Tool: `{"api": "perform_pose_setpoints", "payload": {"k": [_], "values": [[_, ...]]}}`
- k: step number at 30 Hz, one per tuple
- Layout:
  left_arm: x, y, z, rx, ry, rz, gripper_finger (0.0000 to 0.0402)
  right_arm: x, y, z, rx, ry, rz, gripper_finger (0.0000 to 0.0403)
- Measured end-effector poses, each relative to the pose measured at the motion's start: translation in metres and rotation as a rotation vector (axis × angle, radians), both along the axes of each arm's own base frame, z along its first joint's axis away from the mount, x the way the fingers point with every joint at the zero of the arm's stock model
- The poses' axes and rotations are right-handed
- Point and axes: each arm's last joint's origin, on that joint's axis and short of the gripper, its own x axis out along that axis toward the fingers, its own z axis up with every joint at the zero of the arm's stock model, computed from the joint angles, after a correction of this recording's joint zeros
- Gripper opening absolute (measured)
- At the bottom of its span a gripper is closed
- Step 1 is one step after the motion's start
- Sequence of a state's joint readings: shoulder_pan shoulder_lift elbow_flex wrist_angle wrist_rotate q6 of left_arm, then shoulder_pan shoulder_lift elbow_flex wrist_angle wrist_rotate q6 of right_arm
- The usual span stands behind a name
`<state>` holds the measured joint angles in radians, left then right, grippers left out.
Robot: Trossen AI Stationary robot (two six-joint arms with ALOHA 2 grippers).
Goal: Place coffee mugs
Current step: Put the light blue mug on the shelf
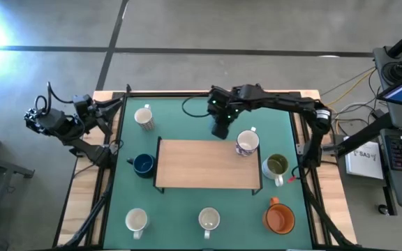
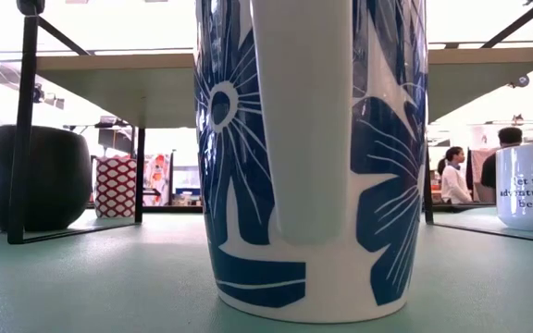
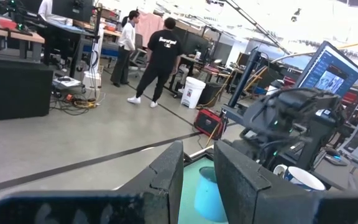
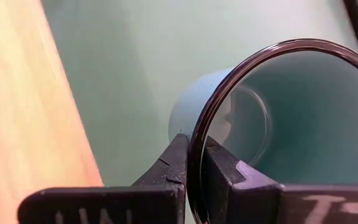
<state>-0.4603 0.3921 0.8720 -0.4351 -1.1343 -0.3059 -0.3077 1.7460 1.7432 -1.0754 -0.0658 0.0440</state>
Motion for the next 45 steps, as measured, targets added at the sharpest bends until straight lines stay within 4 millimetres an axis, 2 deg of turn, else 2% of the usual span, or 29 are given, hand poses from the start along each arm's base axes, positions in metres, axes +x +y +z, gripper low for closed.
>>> {"api": "perform_pose_setpoints", "payload": {"k": [6, 15, 20, 24, 45], "values": [[0.001, 0.0, -0.001, -0.019, -0.013, -0.001, 0.0072, -0.014, 0.013, 0.027, -0.084, -0.065, 0.134, 0.0013], [0.005, -0.002, -0.006, -0.049, -0.024, 0.0, 0.0072, -0.025, 0.057, 0.056, -0.17, -0.157, 0.359, 0.0013], [0.009, -0.004, -0.006, -0.044, -0.012, 0.004, 0.0072, -0.022, 0.083, 0.057, -0.164, -0.165, 0.457, 0.0013], [0.012, -0.006, -0.007, -0.038, 0.001, 0.005, 0.0072, -0.021, 0.097, 0.055, -0.174, -0.16, 0.498, 0.0013], [0.02, -0.01, -0.008, -0.023, 0.031, 0.007, 0.0072, -0.028, 0.127, 0.051, -0.142, -0.082, 0.574, 0.0013]]}}
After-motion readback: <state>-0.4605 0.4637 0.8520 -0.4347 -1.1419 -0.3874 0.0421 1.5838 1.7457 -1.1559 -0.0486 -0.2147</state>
